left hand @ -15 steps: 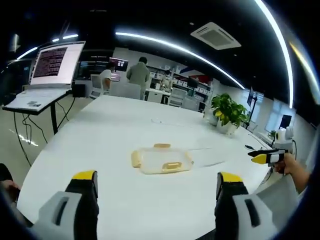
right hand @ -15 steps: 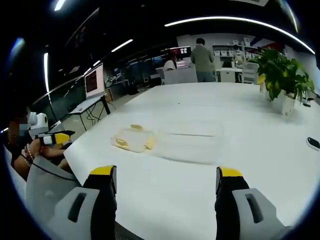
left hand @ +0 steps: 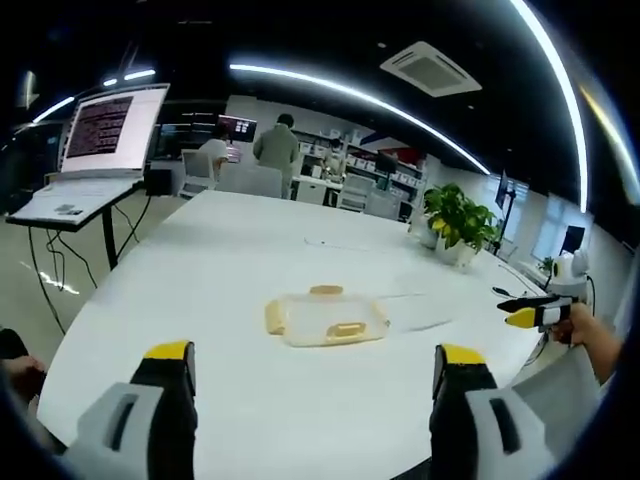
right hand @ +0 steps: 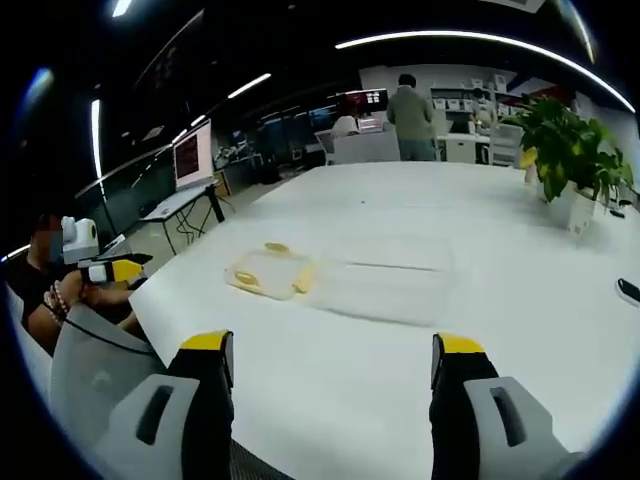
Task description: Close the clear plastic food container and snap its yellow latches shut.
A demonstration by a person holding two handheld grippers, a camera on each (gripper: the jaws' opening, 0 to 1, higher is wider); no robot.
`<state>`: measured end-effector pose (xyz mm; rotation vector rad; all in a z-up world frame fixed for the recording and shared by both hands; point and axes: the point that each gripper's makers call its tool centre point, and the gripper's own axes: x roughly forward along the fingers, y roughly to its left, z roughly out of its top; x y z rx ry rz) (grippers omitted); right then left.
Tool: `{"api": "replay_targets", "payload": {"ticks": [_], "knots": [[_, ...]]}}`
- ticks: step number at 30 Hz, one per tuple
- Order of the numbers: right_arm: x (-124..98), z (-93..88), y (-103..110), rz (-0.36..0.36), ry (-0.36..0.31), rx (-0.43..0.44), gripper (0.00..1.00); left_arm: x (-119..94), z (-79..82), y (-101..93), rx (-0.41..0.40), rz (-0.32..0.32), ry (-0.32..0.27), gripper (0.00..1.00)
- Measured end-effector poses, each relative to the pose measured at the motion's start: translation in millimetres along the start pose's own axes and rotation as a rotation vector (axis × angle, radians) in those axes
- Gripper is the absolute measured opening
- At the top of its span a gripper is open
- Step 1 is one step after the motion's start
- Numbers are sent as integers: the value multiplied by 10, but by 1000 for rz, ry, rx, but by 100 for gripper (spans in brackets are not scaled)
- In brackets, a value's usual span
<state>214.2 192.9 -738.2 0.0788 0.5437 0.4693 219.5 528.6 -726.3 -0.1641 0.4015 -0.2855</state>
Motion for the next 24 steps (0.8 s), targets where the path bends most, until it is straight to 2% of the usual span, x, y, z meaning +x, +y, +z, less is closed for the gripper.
{"api": "replay_targets", "payload": {"ticks": [15,24], "knots": [[5,-36,2,1,17,1,80,15,-48,17,8,3,26,99],[1,-52,5,3,21,-4,79,9,-37,9,12,4,18,98]]}}
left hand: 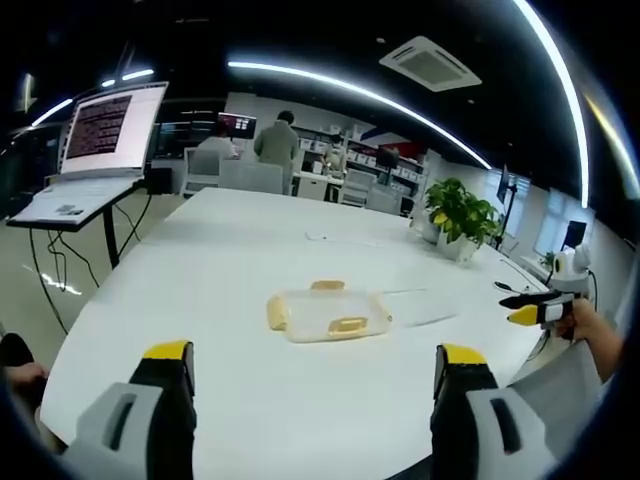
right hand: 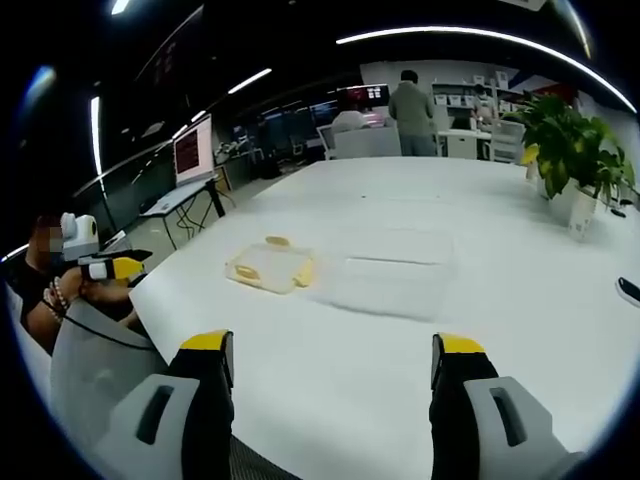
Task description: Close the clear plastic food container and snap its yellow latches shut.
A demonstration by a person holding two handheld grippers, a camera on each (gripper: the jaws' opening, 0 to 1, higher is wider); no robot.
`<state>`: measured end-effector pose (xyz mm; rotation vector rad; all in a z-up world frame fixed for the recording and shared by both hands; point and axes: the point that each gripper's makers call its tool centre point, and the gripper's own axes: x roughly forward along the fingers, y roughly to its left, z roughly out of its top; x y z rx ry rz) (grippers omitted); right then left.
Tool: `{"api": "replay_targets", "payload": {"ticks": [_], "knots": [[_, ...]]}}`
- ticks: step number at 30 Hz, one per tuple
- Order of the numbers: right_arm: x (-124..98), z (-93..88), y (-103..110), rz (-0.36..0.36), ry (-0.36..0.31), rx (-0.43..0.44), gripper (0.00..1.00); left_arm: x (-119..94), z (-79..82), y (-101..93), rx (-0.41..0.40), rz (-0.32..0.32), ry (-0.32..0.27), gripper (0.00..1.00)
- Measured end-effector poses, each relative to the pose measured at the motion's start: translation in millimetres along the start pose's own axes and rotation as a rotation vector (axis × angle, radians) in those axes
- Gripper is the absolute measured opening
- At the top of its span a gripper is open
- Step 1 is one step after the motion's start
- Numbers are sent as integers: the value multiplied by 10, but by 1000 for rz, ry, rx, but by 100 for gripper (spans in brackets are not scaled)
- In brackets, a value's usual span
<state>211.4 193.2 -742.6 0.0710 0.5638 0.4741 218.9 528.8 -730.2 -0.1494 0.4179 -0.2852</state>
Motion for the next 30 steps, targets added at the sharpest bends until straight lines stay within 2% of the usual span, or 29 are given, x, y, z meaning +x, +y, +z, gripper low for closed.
{"api": "replay_targets", "payload": {"ticks": [10,15,20,30], "knots": [[1,-23,7,6,9,1,79,-6,-12,-21,-4,-5,7,97],[-2,-24,6,6,8,2,79,-27,46,-44,1,-10,-25,97],[1,-39,13,9,15,-1,78,-19,8,-34,-4,-8,-5,97],[16,-66,28,19,30,-5,78,-15,9,-38,5,-12,-5,97]]}}
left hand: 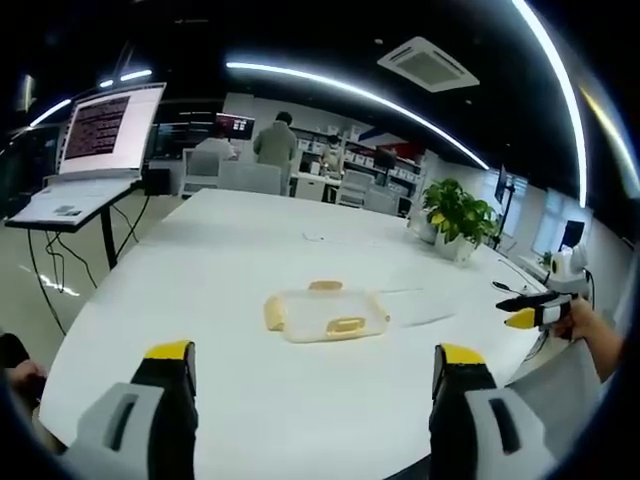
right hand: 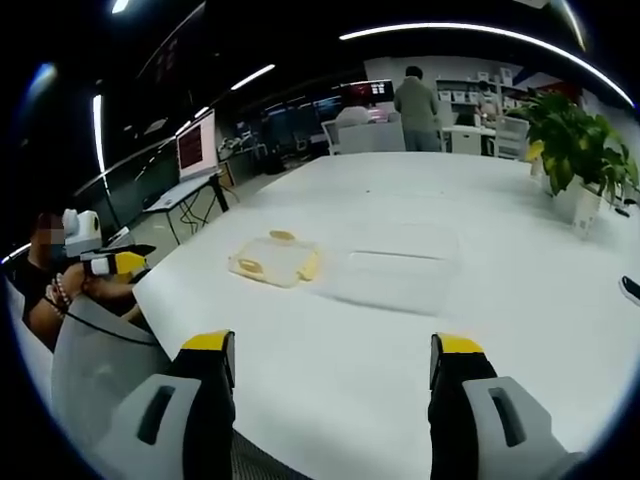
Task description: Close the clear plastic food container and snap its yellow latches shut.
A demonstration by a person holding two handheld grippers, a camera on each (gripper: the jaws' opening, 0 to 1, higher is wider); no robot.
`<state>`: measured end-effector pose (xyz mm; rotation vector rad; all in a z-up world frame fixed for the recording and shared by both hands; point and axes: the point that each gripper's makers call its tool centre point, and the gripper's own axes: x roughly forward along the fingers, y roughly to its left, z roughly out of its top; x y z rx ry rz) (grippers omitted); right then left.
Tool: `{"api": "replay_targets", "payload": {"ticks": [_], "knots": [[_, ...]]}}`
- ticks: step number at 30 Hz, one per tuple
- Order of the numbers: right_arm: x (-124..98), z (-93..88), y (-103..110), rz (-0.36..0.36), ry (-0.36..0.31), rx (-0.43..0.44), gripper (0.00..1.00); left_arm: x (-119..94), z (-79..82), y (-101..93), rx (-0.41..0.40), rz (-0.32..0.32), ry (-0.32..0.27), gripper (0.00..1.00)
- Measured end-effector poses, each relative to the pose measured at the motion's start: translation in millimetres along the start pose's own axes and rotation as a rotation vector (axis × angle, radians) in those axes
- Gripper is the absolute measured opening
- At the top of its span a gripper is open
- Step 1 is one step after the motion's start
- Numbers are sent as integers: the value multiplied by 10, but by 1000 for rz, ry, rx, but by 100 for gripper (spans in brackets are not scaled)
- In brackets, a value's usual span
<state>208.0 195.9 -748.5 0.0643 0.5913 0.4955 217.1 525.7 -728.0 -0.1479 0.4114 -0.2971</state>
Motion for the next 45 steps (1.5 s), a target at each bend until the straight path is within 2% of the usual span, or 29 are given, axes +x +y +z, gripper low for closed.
{"api": "replay_targets", "payload": {"ticks": [12,15,19,23,26,29,32,33,34,35,37,40,42,43,45], "knots": [[2,5,6,4,-1,-4,78,15,-16,23,6,7,12,98],[-1,26,8,7,-9,5,77,46,-25,-24,17,-19,33,98],[-8,114,8,-6,-32,-24,76,66,53,-66,56,-34,17,98],[31,106,71,21,-13,-44,74,98,91,-50,57,-50,30,98],[74,137,73,28,-2,-114,73,152,176,-23,111,-58,34,97],[125,227,79,54,-9,-131,72,235,257,-4,153,-79,37,95],[209,325,53,69,-4,-161,71,351,163,153,259,-63,176,90],[252,353,25,69,9,-191,71,375,177,176,283,-60,177,91],[282,376,10,69,14,-207,71,441,219,218,354,-62,173,91],[330,414,-3,75,18,-220,70,478,237,244,387,-61,178,91],[414,474,-10,93,25,-236,69,562,249,299,432,-70,212,90],[552,552,15,131,41,-276,68,716,312,345,459,-94,216,90],[656,604,35,149,57,-324,66,801,289,353,545,-149,258,94],[677,618,42,153,56,-330,66,849,293,386,594,-151,275,96],[786,684,91,183,52,-363,66,946,332,404,624,-155,265,94]]}}
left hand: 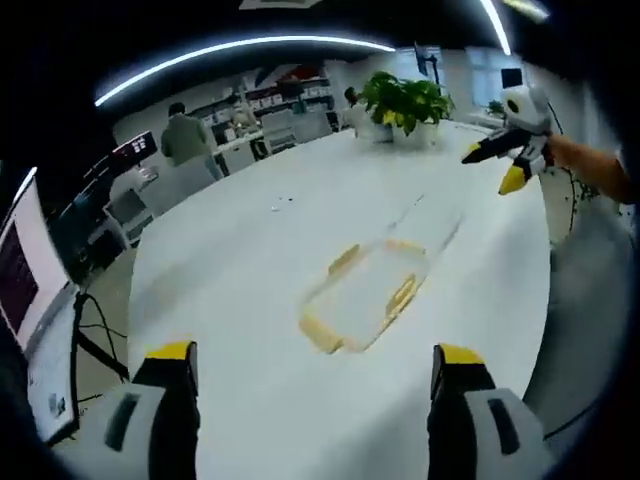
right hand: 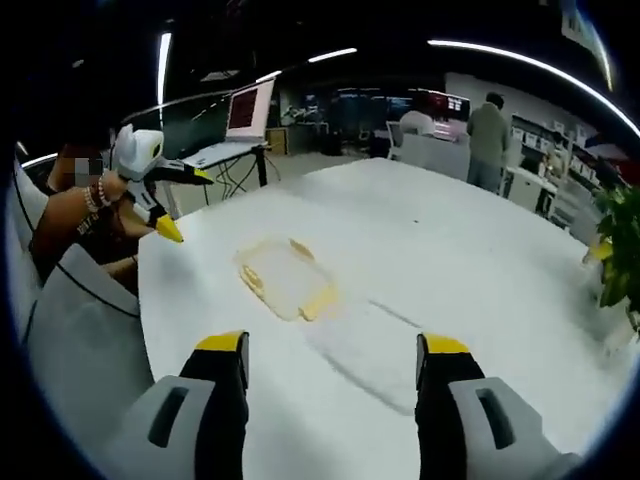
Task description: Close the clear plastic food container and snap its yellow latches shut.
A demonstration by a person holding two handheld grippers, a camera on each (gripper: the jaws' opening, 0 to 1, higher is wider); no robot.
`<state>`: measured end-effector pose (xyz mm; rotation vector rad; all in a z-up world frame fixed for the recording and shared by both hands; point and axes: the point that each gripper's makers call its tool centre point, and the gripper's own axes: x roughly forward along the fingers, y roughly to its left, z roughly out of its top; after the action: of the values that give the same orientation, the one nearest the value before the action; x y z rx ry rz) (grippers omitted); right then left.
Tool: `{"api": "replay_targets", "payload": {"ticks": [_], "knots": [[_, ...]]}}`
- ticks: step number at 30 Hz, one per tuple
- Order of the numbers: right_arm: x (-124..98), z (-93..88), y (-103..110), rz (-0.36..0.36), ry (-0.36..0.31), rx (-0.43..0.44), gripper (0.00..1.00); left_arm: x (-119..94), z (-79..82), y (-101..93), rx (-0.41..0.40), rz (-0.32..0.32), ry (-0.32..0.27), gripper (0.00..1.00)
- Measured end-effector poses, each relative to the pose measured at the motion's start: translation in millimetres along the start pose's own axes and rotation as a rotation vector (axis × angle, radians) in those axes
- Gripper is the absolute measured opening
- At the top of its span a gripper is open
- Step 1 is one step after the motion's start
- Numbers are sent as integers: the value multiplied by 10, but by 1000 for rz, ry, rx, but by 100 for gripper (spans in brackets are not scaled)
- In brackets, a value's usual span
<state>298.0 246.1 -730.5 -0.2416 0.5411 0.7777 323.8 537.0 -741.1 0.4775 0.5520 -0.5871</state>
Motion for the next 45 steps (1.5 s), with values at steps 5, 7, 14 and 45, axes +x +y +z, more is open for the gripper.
{"api": "replay_targets", "payload": {"ticks": [5,7,14,45], "knots": [[304,157,109,116,17,-123,63,220,1,-123,-21,-157,35,78],[391,187,150,155,35,-179,63,295,-113,-155,79,-209,119,74],[712,267,266,309,115,-393,61,565,-111,-75,246,-258,182,70],[1540,-316,163,543,450,-546,53,1016,-242,-320,407,-655,287,49]]}}
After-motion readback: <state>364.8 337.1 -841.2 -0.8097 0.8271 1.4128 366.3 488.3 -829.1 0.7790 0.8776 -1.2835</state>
